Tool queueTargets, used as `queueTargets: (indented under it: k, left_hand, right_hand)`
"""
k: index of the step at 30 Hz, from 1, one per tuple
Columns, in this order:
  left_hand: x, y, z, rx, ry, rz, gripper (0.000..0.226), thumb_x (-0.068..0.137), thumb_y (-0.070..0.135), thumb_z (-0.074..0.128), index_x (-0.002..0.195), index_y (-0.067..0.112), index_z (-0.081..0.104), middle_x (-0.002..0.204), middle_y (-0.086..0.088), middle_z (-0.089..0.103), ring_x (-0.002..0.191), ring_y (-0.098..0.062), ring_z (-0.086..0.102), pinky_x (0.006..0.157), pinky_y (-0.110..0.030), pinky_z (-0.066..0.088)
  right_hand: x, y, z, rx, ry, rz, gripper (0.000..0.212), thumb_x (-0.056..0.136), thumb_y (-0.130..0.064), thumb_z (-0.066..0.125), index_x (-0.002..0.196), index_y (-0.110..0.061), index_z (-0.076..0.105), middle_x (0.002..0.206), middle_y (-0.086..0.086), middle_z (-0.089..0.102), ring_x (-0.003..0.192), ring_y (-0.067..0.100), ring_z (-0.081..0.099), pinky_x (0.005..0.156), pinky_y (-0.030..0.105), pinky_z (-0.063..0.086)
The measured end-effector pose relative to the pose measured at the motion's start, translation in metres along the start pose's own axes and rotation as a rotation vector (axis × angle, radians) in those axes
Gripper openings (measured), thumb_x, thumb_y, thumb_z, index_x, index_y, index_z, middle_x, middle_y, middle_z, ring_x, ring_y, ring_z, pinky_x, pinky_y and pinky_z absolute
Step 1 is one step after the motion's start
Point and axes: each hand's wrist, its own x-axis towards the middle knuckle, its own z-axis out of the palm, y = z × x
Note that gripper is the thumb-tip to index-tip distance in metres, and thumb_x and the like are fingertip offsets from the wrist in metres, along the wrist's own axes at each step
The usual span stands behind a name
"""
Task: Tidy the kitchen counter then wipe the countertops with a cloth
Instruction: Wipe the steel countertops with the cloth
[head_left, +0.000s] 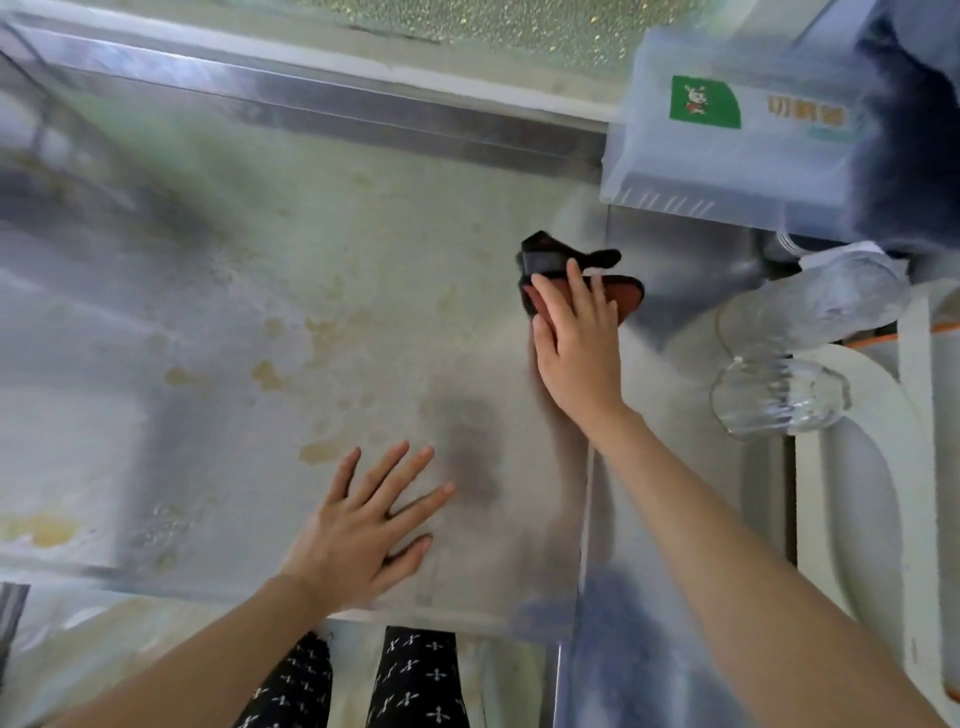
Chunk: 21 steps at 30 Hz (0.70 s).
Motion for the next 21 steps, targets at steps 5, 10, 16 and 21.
queueTargets:
  k: [5,10,16,21]
  left_hand:
    - [-0.002,0.000,0.003,-0.026,0.000,0.014,0.050,0.091,0.049,0.036,0.139,0.034,0.039,0.150,-0.006,0.033,0.140,-0.026,0.026,0.107,-0.055,0.026]
    - [-0.002,0.001,0.002,-0.039,-0.001,0.005,0.048,0.092,0.048,0.037,0.137,0.032,0.044,0.148,-0.007,0.036,0.138,-0.026,0.029,0.108,-0.053,0.026]
    - [-0.017,-0.006,-0.016,-0.125,0.016,-0.543,0.063,0.090,0.053,0.030,0.143,0.019,0.033,0.151,-0.004,0.027,0.140,-0.020,0.019,0.117,-0.041,-0.004]
    - [-0.055,-0.047,-0.016,-0.054,-0.047,-0.729,0.087,0.084,0.071,0.018,0.148,0.012,0.008,0.155,-0.009,0.008,0.144,-0.024,0.005,0.116,-0.043,-0.008]
  right_hand:
    - [-0.068,-0.027,0.014,-0.049,-0.228,-0.503,0.039,0.093,-0.027,0.043,0.132,-0.027,0.047,0.148,0.009,0.037,0.137,0.038,0.030,0.108,0.053,0.024]
    - [0.001,-0.016,0.000,-0.062,-0.214,-0.314,0.048,0.097,-0.027,0.039,0.144,-0.024,0.031,0.153,0.009,0.027,0.141,0.034,0.020,0.113,0.055,0.020]
    - [0.006,-0.061,0.025,0.011,-0.085,-0.041,0.054,0.094,-0.027,0.045,0.144,-0.009,0.032,0.150,0.011,0.032,0.139,0.035,0.026,0.112,0.054,0.022]
    - [-0.068,-0.093,0.040,-0.073,-0.316,-0.589,0.053,0.093,-0.041,0.040,0.141,-0.017,0.038,0.148,0.004,0.038,0.136,0.031,0.034,0.108,0.048,0.028]
